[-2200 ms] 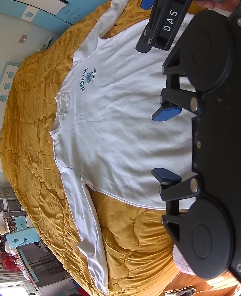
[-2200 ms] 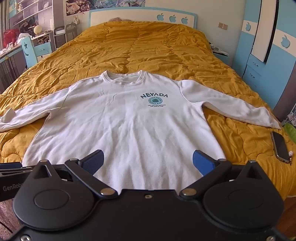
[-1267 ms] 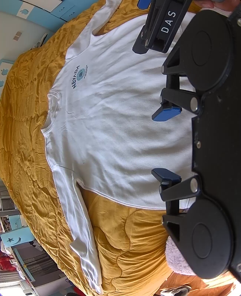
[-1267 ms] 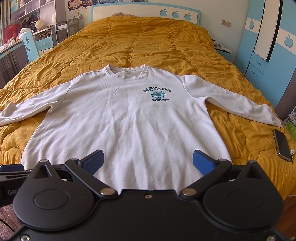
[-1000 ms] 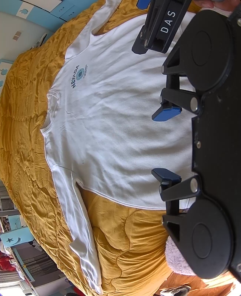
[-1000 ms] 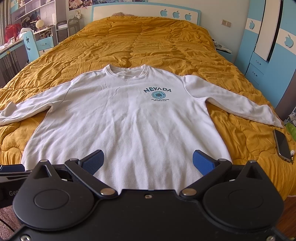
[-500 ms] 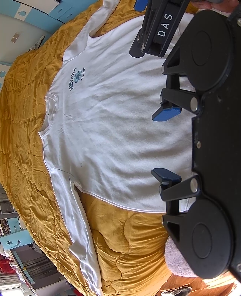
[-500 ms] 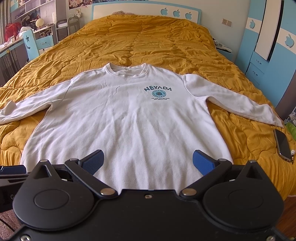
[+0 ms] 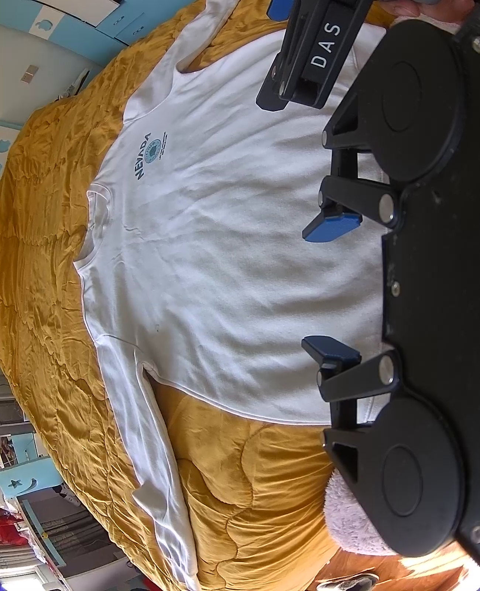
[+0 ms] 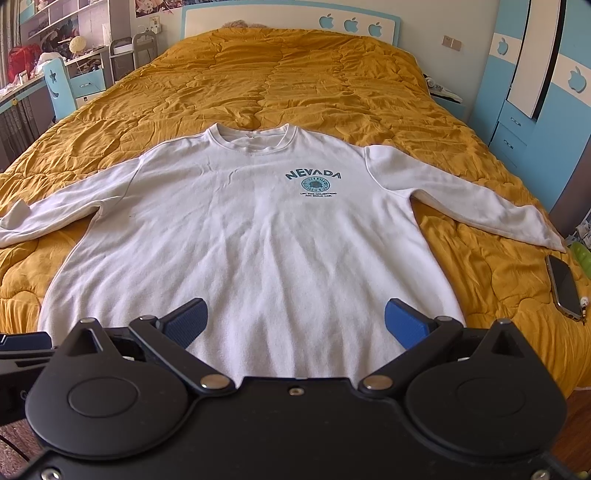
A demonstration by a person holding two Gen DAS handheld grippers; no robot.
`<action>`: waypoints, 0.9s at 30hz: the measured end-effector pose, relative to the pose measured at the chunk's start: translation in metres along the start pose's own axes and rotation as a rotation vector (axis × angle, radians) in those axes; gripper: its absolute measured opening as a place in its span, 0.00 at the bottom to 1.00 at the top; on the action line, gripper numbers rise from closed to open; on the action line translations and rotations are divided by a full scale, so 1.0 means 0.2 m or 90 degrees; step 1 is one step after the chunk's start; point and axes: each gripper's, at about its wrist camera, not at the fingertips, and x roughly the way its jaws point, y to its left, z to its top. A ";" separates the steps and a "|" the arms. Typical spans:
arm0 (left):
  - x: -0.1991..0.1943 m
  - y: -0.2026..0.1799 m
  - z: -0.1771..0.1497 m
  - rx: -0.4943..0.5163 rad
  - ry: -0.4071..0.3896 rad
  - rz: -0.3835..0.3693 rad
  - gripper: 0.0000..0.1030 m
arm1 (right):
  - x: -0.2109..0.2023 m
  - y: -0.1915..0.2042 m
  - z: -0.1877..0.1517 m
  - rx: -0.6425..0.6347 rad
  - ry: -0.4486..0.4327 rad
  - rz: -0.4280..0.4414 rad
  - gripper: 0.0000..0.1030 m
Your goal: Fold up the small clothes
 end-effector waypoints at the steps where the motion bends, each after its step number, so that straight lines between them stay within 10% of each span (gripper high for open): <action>1: 0.00 0.00 0.00 0.000 0.000 0.000 0.58 | 0.00 0.00 0.00 0.000 0.000 0.000 1.00; 27: 0.02 0.02 0.01 -0.005 -0.001 -0.008 0.58 | 0.01 0.03 0.00 -0.012 0.004 0.001 1.00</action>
